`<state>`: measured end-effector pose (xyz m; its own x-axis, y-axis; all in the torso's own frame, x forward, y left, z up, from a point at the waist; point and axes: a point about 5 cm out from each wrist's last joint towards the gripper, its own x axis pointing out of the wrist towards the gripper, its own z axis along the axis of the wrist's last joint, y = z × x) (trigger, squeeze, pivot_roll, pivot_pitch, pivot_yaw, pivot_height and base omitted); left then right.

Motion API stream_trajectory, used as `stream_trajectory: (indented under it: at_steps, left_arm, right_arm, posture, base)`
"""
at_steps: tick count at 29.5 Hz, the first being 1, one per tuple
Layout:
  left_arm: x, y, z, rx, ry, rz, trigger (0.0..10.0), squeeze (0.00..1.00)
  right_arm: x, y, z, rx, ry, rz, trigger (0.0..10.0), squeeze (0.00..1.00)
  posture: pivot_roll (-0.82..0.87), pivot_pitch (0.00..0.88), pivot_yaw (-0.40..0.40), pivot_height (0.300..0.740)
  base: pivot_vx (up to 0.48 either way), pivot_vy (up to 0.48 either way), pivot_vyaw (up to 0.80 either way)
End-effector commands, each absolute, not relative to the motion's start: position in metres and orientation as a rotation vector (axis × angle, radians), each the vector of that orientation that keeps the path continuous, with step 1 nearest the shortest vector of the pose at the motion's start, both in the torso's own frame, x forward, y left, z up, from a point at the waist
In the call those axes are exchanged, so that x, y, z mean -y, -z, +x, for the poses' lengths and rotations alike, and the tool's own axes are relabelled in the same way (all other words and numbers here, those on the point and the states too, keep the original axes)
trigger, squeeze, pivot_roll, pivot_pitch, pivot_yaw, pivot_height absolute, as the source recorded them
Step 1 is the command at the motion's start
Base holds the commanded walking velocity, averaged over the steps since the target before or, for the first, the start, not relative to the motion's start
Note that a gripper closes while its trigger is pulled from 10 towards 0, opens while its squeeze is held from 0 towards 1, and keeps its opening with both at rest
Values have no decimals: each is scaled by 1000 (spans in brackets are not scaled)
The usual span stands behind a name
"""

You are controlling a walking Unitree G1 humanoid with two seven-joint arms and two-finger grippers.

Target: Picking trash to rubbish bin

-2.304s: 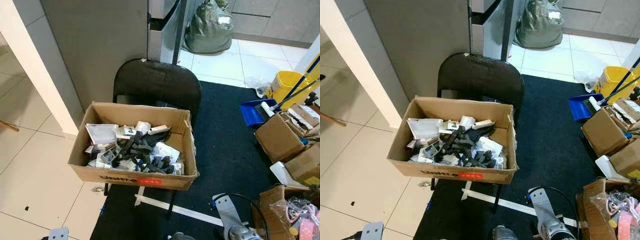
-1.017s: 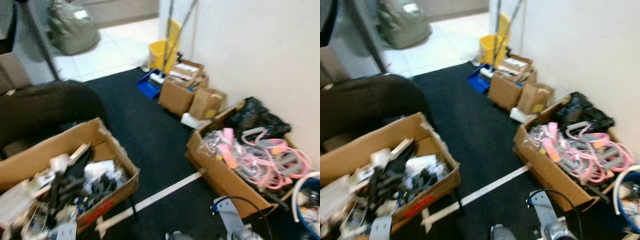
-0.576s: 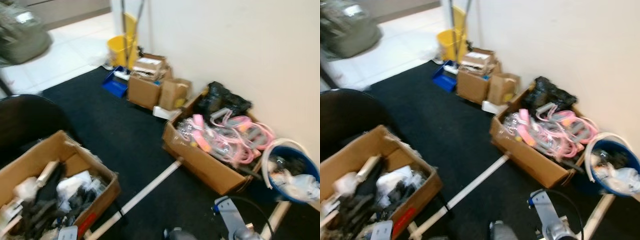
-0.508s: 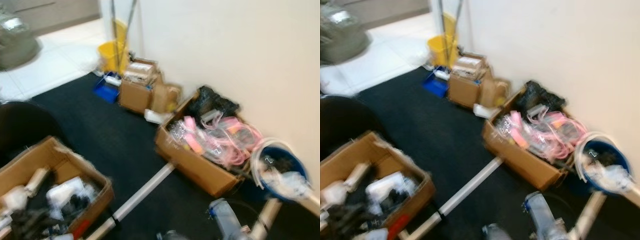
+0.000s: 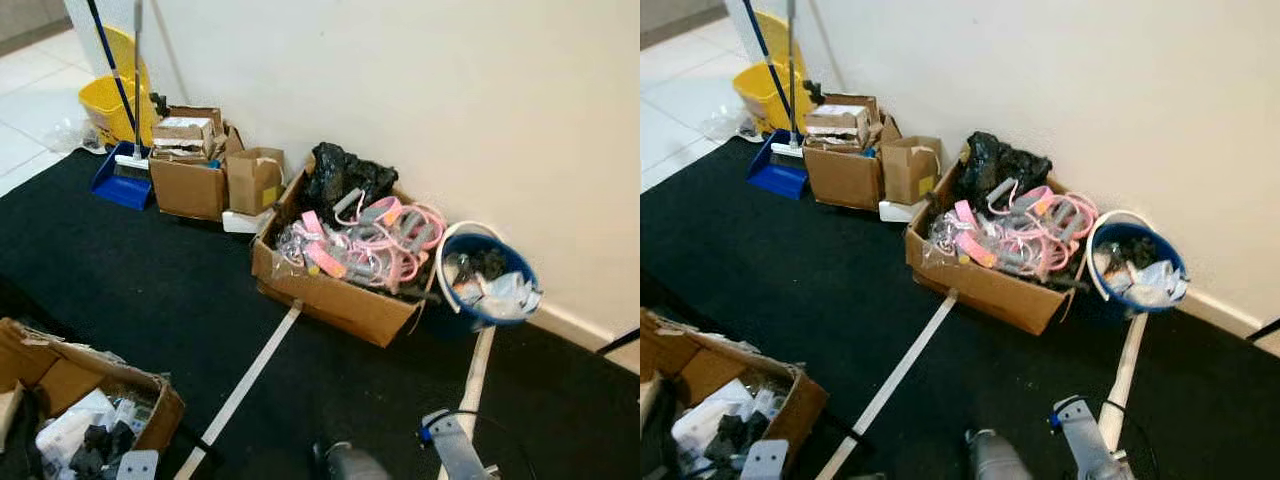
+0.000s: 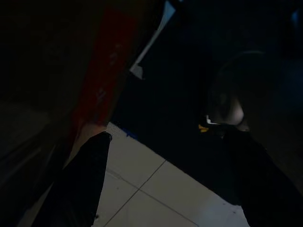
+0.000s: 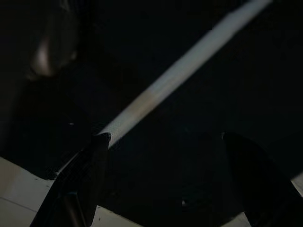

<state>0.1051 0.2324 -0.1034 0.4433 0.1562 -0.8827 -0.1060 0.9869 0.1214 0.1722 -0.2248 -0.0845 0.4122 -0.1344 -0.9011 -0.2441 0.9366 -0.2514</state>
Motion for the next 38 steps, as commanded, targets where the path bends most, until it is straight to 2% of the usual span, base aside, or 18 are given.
stream_trajectory:
  at_steps: [1,38]
  left_arm:
    - [-241,104,95,-1127,-191,80,10000,0]
    - [-240,104,94,-1128,-152,93,10000,0]
  right_arm:
    - [227,84,171,-1153,-66,-368,10000,0]
    - [228,85,170,-1156,-80,-377,10000,0]
  posture:
    - [68,179,-3,740]
    - [66,187,0,740]
  base:
    - [0,0,0]
    - [0,-460,0]
